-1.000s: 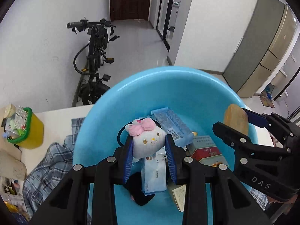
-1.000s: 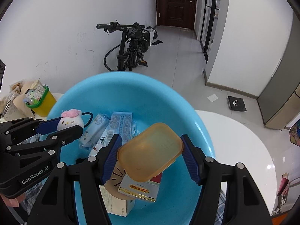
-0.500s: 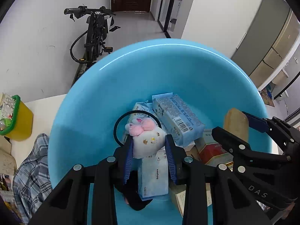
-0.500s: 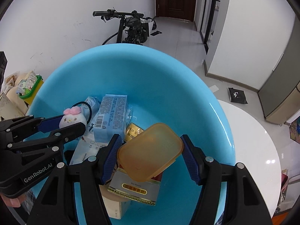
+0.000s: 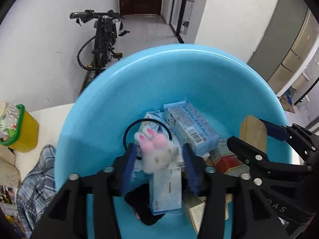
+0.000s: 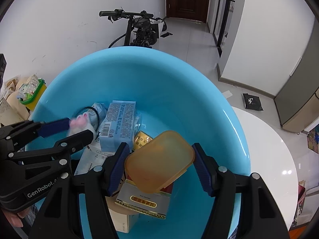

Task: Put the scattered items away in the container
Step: 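Open both grippers to release the hair tie and soap box into the basin, then raise both open grippers away from the basin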

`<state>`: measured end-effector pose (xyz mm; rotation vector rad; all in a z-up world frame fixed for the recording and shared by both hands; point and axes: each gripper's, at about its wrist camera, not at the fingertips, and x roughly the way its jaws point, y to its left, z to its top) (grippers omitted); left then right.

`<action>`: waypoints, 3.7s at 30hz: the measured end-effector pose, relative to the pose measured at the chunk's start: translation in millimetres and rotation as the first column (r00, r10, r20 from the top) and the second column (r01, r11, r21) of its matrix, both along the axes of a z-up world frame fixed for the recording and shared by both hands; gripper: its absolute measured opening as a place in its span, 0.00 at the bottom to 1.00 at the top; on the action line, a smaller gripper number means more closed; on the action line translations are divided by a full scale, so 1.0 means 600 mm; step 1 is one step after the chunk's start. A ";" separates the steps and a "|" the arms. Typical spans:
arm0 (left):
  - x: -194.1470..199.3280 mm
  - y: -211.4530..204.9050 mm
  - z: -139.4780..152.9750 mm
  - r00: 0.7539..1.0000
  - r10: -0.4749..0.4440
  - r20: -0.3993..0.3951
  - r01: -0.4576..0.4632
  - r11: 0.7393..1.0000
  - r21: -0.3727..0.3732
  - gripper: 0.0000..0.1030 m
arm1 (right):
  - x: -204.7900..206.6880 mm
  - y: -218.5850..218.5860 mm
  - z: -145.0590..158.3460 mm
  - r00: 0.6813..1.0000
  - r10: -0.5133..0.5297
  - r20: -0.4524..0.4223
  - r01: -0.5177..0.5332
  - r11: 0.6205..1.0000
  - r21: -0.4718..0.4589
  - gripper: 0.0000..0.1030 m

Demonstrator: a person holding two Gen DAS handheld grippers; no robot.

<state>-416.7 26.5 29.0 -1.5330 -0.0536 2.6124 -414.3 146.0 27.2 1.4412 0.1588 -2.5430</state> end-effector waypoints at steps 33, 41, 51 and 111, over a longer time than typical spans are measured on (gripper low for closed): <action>0.024 -0.027 0.031 0.999 0.016 -0.034 -0.015 1.000 0.017 0.56 | 0.003 -0.026 -0.025 0.994 0.037 0.099 -0.037 0.999 0.000 0.61; 0.024 -0.033 0.026 1.000 0.016 -0.021 -0.016 1.000 0.012 0.56 | 0.006 -0.027 -0.026 0.994 0.035 0.105 -0.036 0.999 0.014 0.62; 0.025 -0.034 0.031 1.000 0.015 -0.020 -0.015 1.000 0.013 0.56 | 0.014 -0.027 -0.016 0.995 0.033 0.096 -0.035 0.999 0.010 0.68; 0.490 -0.045 0.201 0.853 0.034 -0.520 -0.072 0.996 -0.054 0.82 | 0.462 0.060 0.192 0.882 -0.058 -0.468 0.004 0.993 -0.115 0.98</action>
